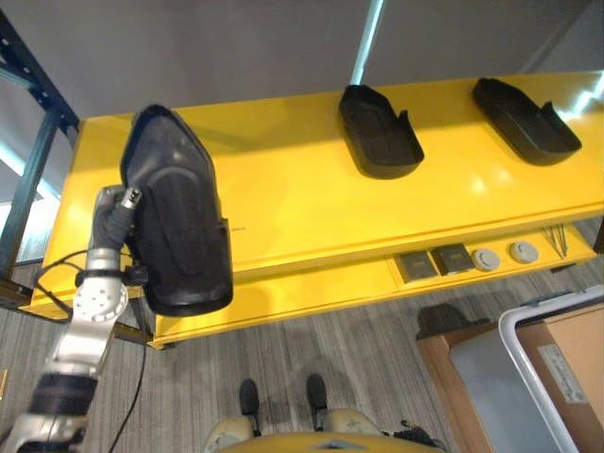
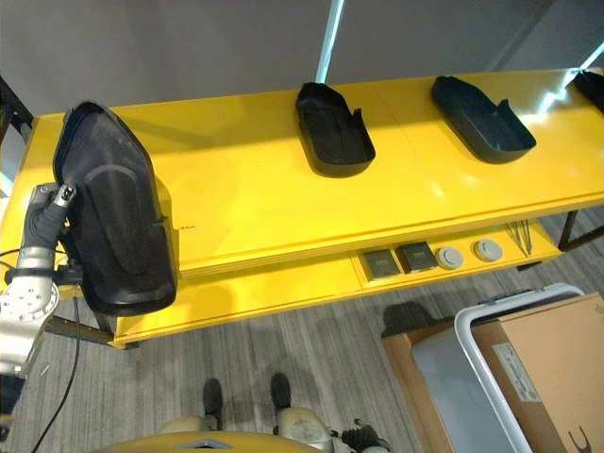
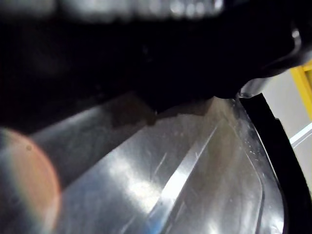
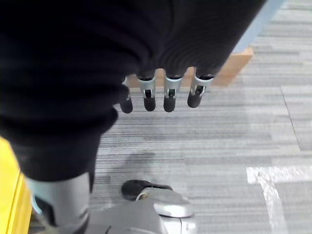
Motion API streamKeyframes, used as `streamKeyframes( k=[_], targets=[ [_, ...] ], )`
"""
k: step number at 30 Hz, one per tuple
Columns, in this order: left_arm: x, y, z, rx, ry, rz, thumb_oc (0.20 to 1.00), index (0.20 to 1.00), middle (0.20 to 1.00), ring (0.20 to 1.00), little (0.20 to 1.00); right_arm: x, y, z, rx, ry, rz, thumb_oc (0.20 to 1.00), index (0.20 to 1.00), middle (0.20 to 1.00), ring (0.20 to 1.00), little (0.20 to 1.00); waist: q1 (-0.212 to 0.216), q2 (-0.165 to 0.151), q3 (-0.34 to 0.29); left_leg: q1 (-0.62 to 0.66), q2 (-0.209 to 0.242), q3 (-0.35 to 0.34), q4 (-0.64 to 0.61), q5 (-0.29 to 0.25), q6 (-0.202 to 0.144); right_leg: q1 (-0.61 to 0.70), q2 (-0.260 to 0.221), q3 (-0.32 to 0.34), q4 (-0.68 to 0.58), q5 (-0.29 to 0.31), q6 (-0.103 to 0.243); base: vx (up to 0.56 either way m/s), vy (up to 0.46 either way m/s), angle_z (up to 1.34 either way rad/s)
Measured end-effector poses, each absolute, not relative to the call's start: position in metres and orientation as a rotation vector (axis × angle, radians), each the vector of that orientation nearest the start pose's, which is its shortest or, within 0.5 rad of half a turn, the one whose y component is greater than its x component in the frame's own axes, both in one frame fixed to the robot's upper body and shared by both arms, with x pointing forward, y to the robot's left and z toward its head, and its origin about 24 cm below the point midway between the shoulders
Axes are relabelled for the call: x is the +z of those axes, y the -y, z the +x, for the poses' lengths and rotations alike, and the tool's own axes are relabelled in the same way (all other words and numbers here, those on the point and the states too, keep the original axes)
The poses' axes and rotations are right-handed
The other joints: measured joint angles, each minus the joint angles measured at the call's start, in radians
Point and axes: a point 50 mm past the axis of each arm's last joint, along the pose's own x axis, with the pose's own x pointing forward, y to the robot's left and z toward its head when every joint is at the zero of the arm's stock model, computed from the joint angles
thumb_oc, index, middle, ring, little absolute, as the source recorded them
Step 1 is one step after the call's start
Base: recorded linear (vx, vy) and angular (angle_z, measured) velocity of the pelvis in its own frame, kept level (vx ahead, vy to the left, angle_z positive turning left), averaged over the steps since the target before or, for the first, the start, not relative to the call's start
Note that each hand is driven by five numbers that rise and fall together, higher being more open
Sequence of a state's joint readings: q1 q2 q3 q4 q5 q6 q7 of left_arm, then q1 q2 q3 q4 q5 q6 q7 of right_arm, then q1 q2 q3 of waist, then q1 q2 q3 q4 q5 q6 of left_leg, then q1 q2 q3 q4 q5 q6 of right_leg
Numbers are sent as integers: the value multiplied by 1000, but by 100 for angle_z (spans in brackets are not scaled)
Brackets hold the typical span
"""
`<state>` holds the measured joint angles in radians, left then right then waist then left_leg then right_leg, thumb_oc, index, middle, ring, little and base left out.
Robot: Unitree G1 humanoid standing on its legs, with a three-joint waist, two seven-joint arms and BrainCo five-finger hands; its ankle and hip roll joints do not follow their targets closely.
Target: Move parts from the plastic box to the shelf.
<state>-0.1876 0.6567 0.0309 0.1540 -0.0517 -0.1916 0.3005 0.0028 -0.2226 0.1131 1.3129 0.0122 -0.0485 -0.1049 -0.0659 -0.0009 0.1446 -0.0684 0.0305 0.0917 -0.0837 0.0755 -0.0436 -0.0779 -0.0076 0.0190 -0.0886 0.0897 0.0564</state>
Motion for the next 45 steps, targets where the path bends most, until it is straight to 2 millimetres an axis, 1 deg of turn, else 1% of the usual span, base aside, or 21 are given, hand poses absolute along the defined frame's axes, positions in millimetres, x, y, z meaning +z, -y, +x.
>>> streamKeyframes(
  k=[1, 2, 4, 5, 7, 12, 13, 15, 17, 19, 20, 24, 28, 30, 31, 32, 36, 39, 42, 44, 45],
  targets=[
    [139, -287, 284, 340, 332, 555, 200, 200, 200, 200, 200, -164, 240, 72, -145, -1266, -328, 1000, 1000, 1000, 1000, 1000, -14, 3, 3, -8, 1, 1, -4, -3, -3, -12, 1, 2, 0, 4, -2, -85, -6, -18],
    [150, -294, 291, 357, 343, 542, 200, 200, 200, 200, 200, -164, 245, 67, -146, -1283, -333, 1000, 1000, 1000, 1000, 1000, -27, 9, 8, -32, 2, 1, -4, 0, 1, -36, 3, 3, 0, 15, -1, -81, -5, -9],
    [168, -298, 301, 381, 381, 505, 200, 200, 200, 200, 200, -164, 249, 64, -146, -1298, -341, 1000, 1000, 1000, 1000, 1000, -32, 12, 13, -64, 6, 2, -4, 14, -1, -68, 7, 3, 0, 29, -4, -65, -1, -4],
    [173, -300, 304, 389, 388, 496, 200, 200, 200, 200, 200, -164, 250, 61, -144, -1309, -346, 1000, 1000, 1000, 1000, 1000, -37, 12, 13, -72, 8, 2, -4, 16, -1, -78, 8, 3, 0, 32, -6, -85, 1, -2],
    [185, -300, 317, 391, 393, 494, 200, 200, 200, 200, 200, -164, 250, 63, -112, -1307, -364, 1000, 1000, 1000, 1000, 1000, -42, 13, 20, -96, 13, 5, -3, 32, 3, -103, 14, 2, 0, 39, -8, -114, 1, 0],
    [225, -298, 344, 414, 431, 516, 200, 200, 200, 200, 200, -158, 247, 98, -85, -1224, -380, 1000, 1000, 1000, 1000, 1000, -45, 23, 87, -168, 15, 3, 2, 55, -8, -172, 17, -1, 0, 66, -9, -70, -1, 0],
    [235, -298, 350, 428, 431, 521, 200, 200, 200, 200, 200, -156, 245, 109, -76, -1198, -386, 1000, 1000, 1000, 1000, 1000, -48, 26, 114, -179, 15, -2, 2, 61, -9, -183, 17, -4, 3, 72, -9, -49, 1, 0],
    [240, -295, 356, 423, 426, 539, 200, 200, 200, 200, 200, -154, 245, 115, -76, -1184, -387, 1000, 1000, 1000, 1000, 1000, -51, 28, 119, -195, 15, -4, 2, 66, -4, -198, 18, -5, 3, 72, -10, -28, -2, 0],
    [251, -291, 364, 420, 425, 567, 200, 200, 200, 200, 200, -152, 244, 125, -81, -1162, -381, 1000, 1000, 1000, 1000, 1000, -51, 28, 141, -203, 17, -9, 2, 71, -4, -204, 20, -9, 4, 73, -11, -17, -16, 6],
    [258, -294, 369, 438, 411, 570, 200, 200, 200, 200, 200, -149, 243, 135, -91, -1135, -364, 1000, 1000, 1000, 1000, 1000, -52, 28, 165, -206, 18, -10, 2, 72, -5, -207, 22, -12, 5, 74, -11, 0, 0, 0],
    [259, -295, 369, 445, 405, 568, 200, 200, 200, 200, 200, -148, 242, 137, -93, -1128, -359, 1000, 1000, 1000, 1000, 1000, -52, 28, 167, -208, 18, -10, 2, 72, -5, -209, 22, -12, 6, 74, -12, 0, 0, 0],
    [256, -298, 369, 454, 374, 589, 200, 200, 200, 200, 200, -148, 242, 137, -101, -1126, -343, 1000, 1000, 1000, 1000, 1000, -51, 27, 173, -210, 23, -10, 2, 70, -7, -211, 26, -15, 6, 74, -13, 0, 0, 0],
    [265, -306, 367, 481, 360, 667, 200, 200, 200, 200, 200, -148, 241, 138, -111, -1126, -327, 1000, 1000, 1000, 1000, 1000, -51, 26, 192, -210, 26, -10, 2, 70, -8, -210, 29, -19, 6, 74, -13, 0, 0, 0],
    [266, -309, 365, 493, 338, 736, 200, 200, 200, 200, 200, -148, 241, 138, -110, -1127, -328, 1000, 1000, 1000, 1000, 1000, -50, 27, 193, -207, 28, -11, 2, 71, -8, -206, 30, -21, 6, 74, -13, 0, 0, 0],
    [265, -310, 365, 496, 333, 749, 642, 642, 642, 642, 642, -148, 241, 138, -108, -1126, -329, 1000, 1000, 1000, 1000, 1000, -50, 26, 192, -205, 29, -11, 2, 71, -9, -204, 31, -22, 6, 74, -13, 0, 0, 0],
    [265, -310, 365, 498, 331, 757, 1000, 1000, 1000, 1000, 1000, -148, 241, 138, -108, -1126, -329, 1000, 1000, 1000, 1000, 1000, -50, 27, 192, -205, 29, -12, 2, 71, -9, -203, 31, -22, 6, 74, -13, 0, 0, 0],
    [261, -311, 366, 511, 298, 836, 1000, 1000, 1000, 1000, 1000, -148, 239, 138, -104, -1129, -326, 1000, 1000, 1000, 1000, 1000, -46, 26, 192, -199, 29, -13, 2, 74, -12, -195, 31, -27, 6, 76, -15, 15, -17, 1],
    [248, -310, 367, 502, 253, 857, 1000, 1000, 1000, 1000, 1000, -149, 236, 138, -97, -1130, -319, 1000, 1000, 1000, 1000, 1000, -47, 26, 192, -168, 30, -14, 2, 71, -14, -164, 31, -27, 4, 69, -14, 7, -11, 0],
    [237, -298, 373, 476, 240, 822, 1000, 1000, 1000, 1000, 1000, -148, 233, 144, -89, -1113, -313, 1000, 1000, 1000, 1000, 1000, -43, 25, 192, -154, 31, -17, 2, 63, -24, -149, 31, -29, 3, 64, -18, 15, -19, 2],
    [227, -295, 374, 468, 228, 784, 1000, 1000, 1000, 1000, 1000, -147, 232, 146, -85, -1108, -311, 1000, 1000, 1000, 1000, 1000, -44, 25, 191, -146, 30, -17, 2, 64, -23, -141, 31, -29, 4, 65, -19, 0, 0, 0],
    [220, -288, 376, 467, 224, 691, 1000, 1000, 1000, 1000, 1000, -148, 232, 143, -87, -1120, -311, 1000, 1000, 1000, 1000, 1000, -41, 25, 190, -132, 30, -17, 2, 68, -16, -127, 31, -29, 6, 66, -21, 0, 0, 0]
  ],
)
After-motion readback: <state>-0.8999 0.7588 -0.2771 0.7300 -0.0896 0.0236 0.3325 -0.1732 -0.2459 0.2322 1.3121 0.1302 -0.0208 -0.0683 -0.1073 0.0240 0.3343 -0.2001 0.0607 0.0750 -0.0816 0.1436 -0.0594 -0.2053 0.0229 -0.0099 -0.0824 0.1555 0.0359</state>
